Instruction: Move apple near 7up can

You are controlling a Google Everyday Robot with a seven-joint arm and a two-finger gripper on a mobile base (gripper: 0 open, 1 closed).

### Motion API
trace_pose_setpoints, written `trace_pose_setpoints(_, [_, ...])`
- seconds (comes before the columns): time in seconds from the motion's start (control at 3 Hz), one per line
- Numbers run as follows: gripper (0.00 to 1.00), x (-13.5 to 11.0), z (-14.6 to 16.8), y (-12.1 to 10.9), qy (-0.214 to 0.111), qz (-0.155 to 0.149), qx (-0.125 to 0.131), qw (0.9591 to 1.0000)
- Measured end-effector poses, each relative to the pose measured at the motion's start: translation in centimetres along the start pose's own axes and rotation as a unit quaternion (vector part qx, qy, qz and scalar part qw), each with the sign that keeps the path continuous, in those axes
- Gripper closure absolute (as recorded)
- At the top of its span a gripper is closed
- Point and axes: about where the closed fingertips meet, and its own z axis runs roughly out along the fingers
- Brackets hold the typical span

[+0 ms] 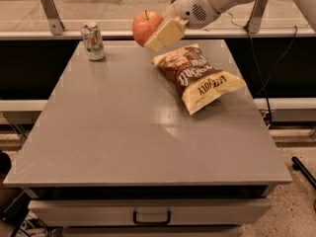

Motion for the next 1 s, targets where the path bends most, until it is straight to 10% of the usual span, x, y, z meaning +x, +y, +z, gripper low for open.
trace_pose_setpoints(1.0, [1.00,0.2,10.1,-5.8,0.097,0.038,0.046,0.9934])
